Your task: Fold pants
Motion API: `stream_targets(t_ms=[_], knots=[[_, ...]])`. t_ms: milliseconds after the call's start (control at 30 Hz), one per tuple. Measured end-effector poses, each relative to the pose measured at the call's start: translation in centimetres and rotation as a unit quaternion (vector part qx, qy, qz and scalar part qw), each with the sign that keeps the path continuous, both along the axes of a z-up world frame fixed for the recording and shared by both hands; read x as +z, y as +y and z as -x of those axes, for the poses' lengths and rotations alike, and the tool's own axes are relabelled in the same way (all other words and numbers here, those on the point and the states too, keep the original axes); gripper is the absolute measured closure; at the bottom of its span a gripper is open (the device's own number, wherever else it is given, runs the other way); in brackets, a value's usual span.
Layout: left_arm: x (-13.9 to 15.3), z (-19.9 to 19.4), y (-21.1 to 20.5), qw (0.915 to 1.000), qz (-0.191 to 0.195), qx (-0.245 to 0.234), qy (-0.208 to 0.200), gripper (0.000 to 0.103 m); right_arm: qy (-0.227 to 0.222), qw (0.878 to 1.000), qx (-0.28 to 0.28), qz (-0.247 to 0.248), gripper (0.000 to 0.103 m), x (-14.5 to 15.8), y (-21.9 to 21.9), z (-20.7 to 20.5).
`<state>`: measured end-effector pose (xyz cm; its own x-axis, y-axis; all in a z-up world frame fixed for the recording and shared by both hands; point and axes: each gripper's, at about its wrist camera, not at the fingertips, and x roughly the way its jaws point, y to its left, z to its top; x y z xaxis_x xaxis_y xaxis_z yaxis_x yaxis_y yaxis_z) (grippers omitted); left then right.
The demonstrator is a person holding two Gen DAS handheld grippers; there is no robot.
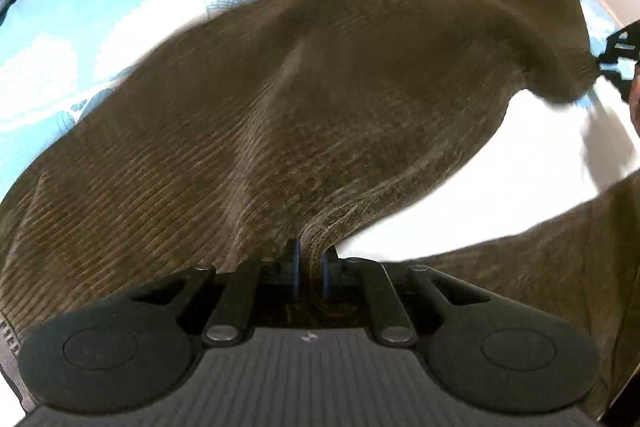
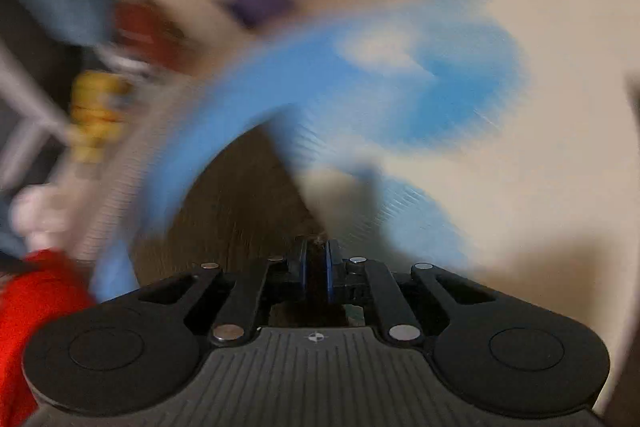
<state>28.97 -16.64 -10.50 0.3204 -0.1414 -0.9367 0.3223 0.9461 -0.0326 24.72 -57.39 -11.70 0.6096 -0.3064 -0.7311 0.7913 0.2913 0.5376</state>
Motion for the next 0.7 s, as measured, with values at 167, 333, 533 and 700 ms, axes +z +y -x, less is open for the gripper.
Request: stream_targets(t_ms=[167, 333, 533, 700], knots=[[-0.1, -0.3, -0.1, 0.9999, -0.002, 0.0, 0.01, 0.09, 0.037, 0.999, 0.017, 0.013, 0.087, -1.1, -0.5, -0.6], [-0.1, -0.4, -0.4, 1.0, 0.005, -0.007, -0.002, 0.075, 0.049, 0.999, 0.001, 0.02, 0.069, -1.9, -1.5, -0.2], [0.2, -0.3, -1.3, 0.9998, 0.011, -0.004, -0.018, 0.07, 0.03, 0.998, 0.042, 0.034, 0.065, -2.2, -2.6, -1.1], [1.0, -0.5, 0.0, 0.9986, -0.003, 0.033, -0.041, 0.095, 0.01, 0.999, 0.006, 0.048, 0.097, -1.5, -3.2, 0.2]])
